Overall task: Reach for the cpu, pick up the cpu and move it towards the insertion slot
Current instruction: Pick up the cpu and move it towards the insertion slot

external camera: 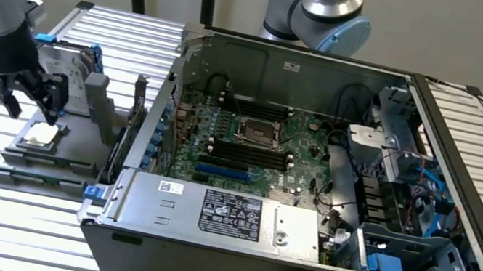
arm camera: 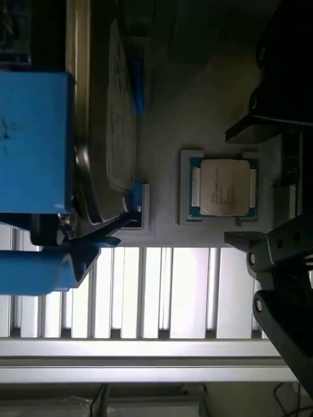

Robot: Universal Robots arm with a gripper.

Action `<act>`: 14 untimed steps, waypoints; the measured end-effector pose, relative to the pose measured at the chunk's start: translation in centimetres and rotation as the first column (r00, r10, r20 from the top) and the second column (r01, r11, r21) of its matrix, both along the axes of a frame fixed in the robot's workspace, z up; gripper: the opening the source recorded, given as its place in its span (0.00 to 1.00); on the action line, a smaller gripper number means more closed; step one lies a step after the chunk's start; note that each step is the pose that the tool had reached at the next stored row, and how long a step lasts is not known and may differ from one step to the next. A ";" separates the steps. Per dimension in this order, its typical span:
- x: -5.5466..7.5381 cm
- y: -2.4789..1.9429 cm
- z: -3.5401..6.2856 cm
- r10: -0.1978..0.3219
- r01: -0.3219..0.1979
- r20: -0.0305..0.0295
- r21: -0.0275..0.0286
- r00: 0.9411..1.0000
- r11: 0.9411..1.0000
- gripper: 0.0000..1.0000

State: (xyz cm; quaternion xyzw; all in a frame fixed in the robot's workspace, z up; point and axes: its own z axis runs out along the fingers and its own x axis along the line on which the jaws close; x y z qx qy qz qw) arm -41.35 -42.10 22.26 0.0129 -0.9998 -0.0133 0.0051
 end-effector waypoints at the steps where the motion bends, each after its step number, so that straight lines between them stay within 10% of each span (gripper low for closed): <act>1: 0.0 -0.01 -0.08 0.000 0.000 0.000 0.000 1.000 1.000 0.65; 14: 0.3 -0.28 -1.02 0.000 0.000 0.000 -0.004 1.000 1.000 0.65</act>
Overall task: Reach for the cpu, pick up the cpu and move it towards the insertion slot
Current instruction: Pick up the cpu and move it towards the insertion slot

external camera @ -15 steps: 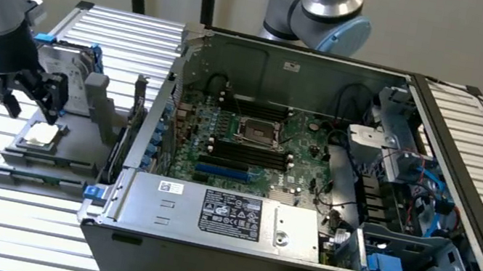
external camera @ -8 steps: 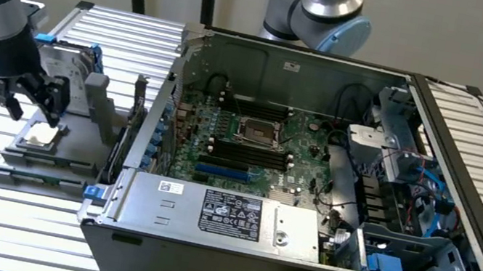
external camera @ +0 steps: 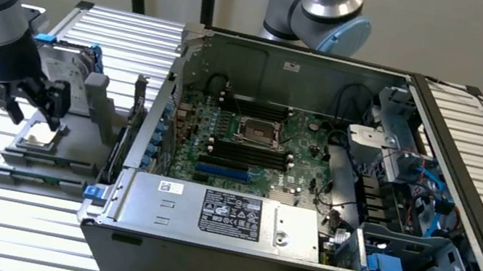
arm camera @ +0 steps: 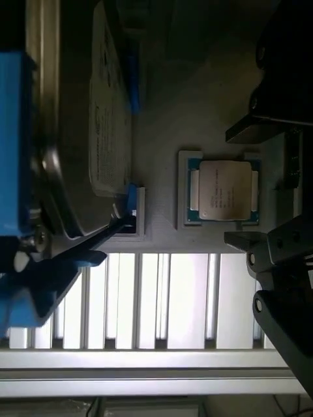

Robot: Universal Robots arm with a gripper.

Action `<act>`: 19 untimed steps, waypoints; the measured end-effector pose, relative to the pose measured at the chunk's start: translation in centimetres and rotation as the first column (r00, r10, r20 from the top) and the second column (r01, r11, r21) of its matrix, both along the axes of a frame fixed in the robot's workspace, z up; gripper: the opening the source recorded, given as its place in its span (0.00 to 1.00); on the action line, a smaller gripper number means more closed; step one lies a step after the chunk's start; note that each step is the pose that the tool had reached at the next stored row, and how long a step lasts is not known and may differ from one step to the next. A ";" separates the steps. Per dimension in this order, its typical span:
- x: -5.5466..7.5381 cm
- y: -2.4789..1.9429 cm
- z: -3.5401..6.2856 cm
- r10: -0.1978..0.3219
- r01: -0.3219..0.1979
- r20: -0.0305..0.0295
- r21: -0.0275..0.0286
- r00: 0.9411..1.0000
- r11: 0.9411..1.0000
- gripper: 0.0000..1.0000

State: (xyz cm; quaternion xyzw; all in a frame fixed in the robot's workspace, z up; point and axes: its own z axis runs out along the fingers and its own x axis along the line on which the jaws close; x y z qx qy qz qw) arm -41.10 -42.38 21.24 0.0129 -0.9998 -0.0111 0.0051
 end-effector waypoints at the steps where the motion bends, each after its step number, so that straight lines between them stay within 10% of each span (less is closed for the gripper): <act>1: 0.0 -0.03 -0.07 0.000 0.000 0.000 -0.001 1.000 1.000 0.65; 19: 0.1 -0.29 -1.01 0.000 0.000 0.003 -0.004 1.000 1.000 0.73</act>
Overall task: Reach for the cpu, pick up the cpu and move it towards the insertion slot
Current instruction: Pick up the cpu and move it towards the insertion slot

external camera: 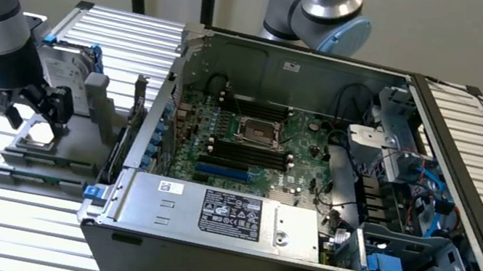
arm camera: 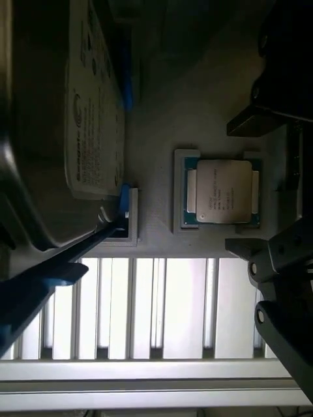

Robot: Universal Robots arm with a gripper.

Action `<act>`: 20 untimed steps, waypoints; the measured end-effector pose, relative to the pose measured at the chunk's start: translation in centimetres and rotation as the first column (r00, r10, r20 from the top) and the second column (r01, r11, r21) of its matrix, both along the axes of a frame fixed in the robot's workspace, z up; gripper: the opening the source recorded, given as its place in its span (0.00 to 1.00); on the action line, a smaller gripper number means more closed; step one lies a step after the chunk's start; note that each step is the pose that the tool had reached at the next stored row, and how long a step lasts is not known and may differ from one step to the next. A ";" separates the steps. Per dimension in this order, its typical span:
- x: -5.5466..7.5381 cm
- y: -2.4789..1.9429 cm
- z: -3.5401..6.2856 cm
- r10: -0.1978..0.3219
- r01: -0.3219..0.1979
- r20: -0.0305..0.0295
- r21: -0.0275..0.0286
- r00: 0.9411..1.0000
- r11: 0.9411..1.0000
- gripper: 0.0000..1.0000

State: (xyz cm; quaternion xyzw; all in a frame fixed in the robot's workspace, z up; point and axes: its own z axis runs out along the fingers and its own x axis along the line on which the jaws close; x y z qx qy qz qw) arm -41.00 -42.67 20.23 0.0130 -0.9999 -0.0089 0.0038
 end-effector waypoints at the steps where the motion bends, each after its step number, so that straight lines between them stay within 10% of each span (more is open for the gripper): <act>1: 0.0 0.00 -0.06 0.000 0.000 0.001 0.000 1.000 1.000 0.73; 20: 0.0 0.19 -0.93 -0.001 0.001 0.002 0.000 1.000 1.000 0.73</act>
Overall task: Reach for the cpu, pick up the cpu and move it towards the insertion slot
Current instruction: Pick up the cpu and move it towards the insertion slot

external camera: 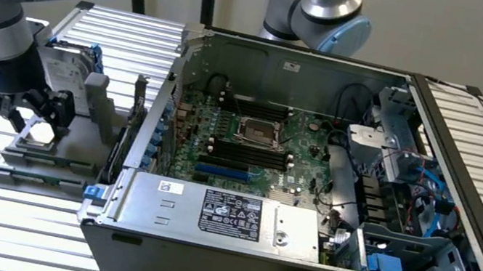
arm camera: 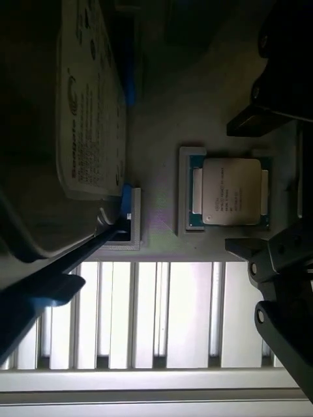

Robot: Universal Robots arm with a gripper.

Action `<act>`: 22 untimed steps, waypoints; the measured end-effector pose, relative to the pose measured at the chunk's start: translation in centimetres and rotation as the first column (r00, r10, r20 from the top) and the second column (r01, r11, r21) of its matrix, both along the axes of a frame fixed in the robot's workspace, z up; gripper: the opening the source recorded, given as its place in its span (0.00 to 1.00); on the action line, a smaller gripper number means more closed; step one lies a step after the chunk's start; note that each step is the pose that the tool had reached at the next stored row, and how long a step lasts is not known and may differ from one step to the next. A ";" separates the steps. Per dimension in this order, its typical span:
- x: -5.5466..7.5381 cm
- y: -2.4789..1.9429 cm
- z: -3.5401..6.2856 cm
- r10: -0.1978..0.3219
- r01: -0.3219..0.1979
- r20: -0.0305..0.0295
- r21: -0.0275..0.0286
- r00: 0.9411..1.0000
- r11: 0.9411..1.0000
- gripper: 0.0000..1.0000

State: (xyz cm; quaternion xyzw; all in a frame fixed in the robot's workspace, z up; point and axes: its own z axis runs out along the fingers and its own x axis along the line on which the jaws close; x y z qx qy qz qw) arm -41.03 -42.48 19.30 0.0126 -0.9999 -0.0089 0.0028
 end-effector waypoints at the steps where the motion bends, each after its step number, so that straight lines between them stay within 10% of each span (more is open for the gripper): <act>1: 0.0 0.02 -0.04 0.000 0.000 0.000 0.000 1.000 1.000 0.73; 22: -0.1 0.43 -0.50 -0.008 0.008 -0.008 0.000 1.000 1.000 0.73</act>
